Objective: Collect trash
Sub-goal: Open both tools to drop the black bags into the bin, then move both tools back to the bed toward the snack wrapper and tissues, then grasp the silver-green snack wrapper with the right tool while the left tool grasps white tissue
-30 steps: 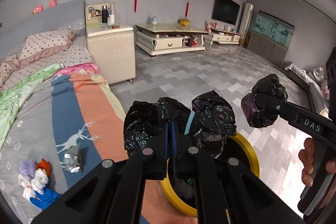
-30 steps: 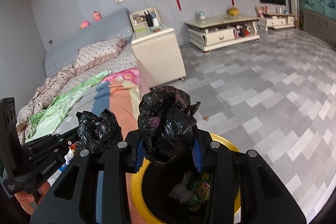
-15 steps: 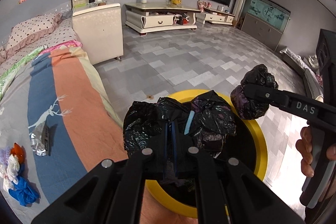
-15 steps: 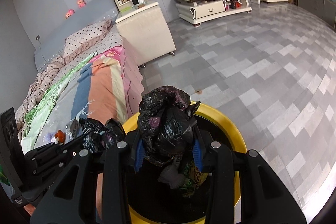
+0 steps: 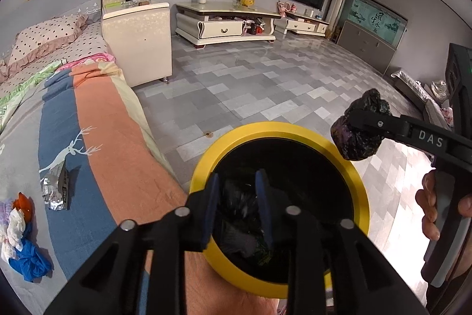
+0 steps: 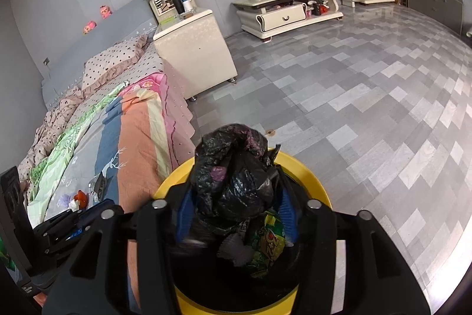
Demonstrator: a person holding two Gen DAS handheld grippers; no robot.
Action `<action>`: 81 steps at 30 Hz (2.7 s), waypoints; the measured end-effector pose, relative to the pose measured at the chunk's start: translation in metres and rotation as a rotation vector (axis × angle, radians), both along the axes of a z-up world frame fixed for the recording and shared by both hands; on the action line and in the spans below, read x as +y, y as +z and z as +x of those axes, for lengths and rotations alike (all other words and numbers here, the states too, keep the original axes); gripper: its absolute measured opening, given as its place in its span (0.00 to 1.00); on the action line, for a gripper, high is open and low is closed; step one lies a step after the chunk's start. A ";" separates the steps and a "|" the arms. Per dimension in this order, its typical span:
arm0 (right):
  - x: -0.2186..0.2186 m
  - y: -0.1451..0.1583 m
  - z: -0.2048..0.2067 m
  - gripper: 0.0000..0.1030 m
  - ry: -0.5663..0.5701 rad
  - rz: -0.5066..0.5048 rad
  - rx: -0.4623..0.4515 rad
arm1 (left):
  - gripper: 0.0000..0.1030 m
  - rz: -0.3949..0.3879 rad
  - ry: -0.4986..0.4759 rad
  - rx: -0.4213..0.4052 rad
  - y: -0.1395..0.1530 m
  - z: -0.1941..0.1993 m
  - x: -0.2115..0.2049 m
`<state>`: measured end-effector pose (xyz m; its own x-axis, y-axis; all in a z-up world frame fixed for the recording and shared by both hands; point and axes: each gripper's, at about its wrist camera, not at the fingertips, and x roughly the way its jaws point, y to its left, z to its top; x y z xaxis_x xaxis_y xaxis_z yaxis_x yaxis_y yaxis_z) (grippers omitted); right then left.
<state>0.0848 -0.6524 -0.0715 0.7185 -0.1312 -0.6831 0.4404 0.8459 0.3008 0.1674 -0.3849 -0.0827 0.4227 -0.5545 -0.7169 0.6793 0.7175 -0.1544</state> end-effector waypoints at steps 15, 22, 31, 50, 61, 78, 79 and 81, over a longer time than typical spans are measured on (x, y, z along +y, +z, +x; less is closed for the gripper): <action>0.030 0.001 -0.003 0.61 0.017 -0.002 0.027 | 0.55 -0.017 0.113 -0.040 0.014 0.008 0.071; 0.064 0.011 0.009 0.65 0.072 -0.031 0.026 | 0.59 -0.015 0.176 -0.064 0.021 0.015 0.113; 0.119 0.025 0.040 0.66 0.170 -0.075 0.028 | 0.62 0.004 0.271 -0.098 0.025 0.030 0.173; 0.231 0.016 0.142 0.66 0.385 -0.057 0.029 | 0.62 0.068 0.517 -0.071 0.002 0.080 0.310; 0.274 -0.021 0.208 0.66 0.446 -0.041 0.093 | 0.62 0.109 0.593 -0.009 -0.041 0.105 0.363; 0.292 -0.094 0.291 0.66 0.392 0.031 0.213 | 0.62 0.057 0.647 0.085 -0.089 0.149 0.402; 0.291 -0.097 0.295 0.66 0.384 0.040 0.216 | 0.62 0.055 0.640 0.083 -0.090 0.150 0.400; 0.291 -0.102 0.301 0.66 0.383 0.051 0.220 | 0.62 0.059 0.622 0.074 -0.092 0.152 0.395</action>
